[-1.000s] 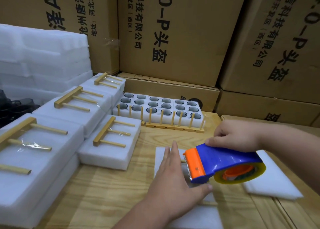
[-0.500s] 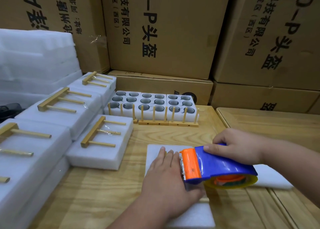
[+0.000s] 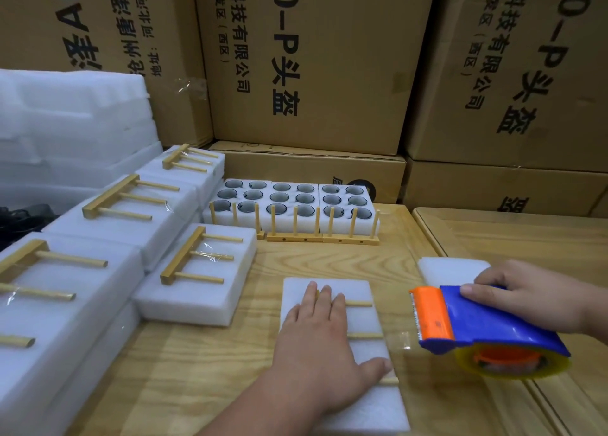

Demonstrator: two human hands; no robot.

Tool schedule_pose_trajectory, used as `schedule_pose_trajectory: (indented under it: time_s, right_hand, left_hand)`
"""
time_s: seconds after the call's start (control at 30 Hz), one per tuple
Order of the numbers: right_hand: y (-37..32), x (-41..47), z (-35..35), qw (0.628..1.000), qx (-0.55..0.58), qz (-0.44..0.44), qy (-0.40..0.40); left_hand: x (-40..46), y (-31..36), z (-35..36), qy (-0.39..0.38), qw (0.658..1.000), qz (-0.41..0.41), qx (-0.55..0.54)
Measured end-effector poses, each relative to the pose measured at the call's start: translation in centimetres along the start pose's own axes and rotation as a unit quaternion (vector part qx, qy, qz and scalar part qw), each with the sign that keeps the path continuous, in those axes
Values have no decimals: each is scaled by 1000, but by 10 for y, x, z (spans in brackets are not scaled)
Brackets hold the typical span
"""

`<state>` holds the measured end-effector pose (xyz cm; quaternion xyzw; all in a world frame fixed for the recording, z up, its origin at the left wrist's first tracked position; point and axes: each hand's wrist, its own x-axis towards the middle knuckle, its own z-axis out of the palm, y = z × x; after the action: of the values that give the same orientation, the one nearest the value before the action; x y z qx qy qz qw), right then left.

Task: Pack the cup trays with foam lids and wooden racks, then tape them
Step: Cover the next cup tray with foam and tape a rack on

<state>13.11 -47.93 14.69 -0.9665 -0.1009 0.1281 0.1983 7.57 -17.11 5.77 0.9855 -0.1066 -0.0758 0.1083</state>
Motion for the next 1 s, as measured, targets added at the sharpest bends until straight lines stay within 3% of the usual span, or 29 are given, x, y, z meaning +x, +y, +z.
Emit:
schedule_pose_trajectory:
  time_s: [0.17, 0.33, 0.5, 0.7, 0.83, 1.0]
  right_hand:
    - [-6, 3, 18, 998, -21, 38, -50]
    - [-15, -4, 22, 997, -42, 51, -47]
    - [-32, -21, 16, 991, -39, 39, -121]
    - [-29, -26, 31, 978, -180, -86, -57]
    - [-3, -30, 32, 983, -168, -77, -23]
    - [26, -34, 35, 975, -212, -44, -40]
  left_hand:
    - [12, 23, -17, -69, 996, -38, 51]
    - [18, 48, -8, -61, 994, -37, 82]
    - [21, 48, -5, -50, 991, -40, 118]
    - [21, 45, -2, -33, 992, 32, 114]
    - [21, 44, 0, -30, 992, 37, 113]
    - [23, 45, 0, -32, 992, 39, 113]
